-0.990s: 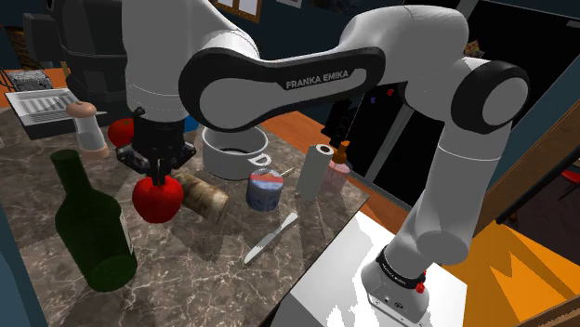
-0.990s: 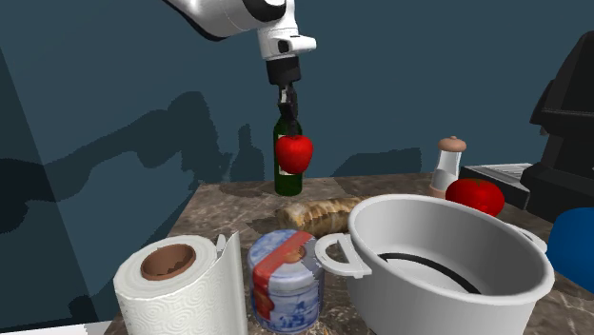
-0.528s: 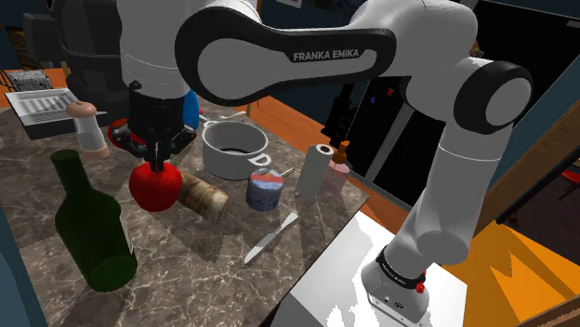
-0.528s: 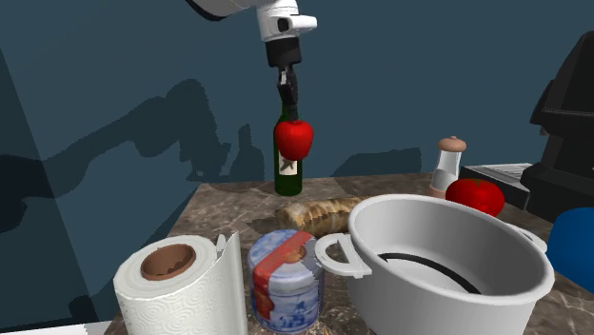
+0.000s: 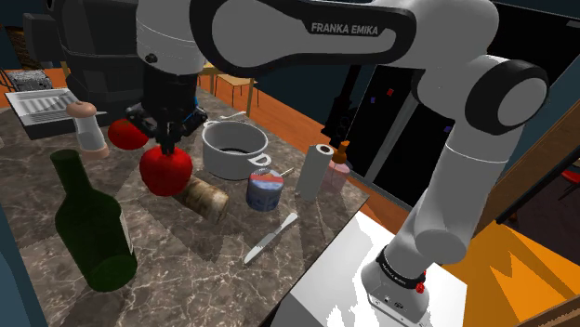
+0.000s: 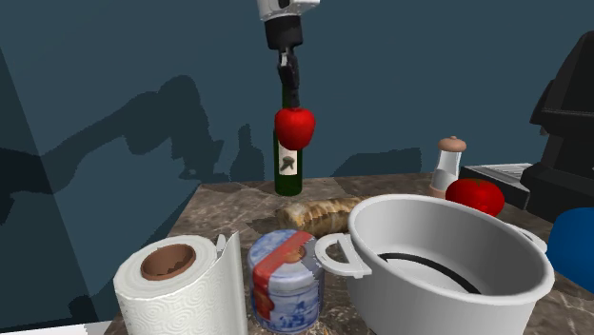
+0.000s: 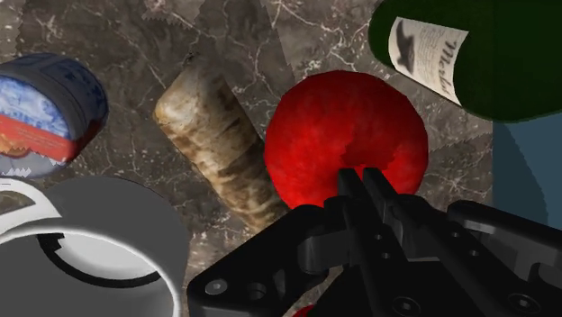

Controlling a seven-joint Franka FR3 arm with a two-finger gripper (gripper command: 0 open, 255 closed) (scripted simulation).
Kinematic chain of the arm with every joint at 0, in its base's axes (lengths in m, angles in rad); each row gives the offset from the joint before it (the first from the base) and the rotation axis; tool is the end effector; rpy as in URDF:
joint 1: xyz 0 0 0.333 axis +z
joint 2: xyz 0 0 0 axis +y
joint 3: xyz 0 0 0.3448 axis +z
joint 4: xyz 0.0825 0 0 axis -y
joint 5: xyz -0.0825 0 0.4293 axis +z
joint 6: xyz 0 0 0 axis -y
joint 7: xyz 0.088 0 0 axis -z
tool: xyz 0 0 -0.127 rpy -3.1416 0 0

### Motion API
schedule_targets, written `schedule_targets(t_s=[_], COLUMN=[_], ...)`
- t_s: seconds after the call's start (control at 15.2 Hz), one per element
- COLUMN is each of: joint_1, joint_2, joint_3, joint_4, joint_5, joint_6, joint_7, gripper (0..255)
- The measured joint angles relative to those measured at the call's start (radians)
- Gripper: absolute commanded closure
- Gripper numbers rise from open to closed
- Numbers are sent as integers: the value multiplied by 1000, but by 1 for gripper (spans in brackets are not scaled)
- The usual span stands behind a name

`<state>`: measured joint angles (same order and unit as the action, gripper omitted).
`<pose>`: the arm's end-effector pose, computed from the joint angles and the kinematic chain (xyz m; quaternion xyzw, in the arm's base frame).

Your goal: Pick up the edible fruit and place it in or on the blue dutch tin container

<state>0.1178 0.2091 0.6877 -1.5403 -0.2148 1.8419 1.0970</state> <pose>0.5130 0.4475 0.5690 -0.9878 0.1334 -0.0730 0.0341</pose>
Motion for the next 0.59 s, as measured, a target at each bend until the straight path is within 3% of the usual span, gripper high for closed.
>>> schedule_targets(t_s=[0.33,0.59], joint_1=[-116,-155], joint_2=[-219,-339], joint_3=[-38,-97], joint_4=[-185,-273], joint_5=[161,247], joint_6=[26,19], joint_7=[-162,-279], gripper=[255,255])
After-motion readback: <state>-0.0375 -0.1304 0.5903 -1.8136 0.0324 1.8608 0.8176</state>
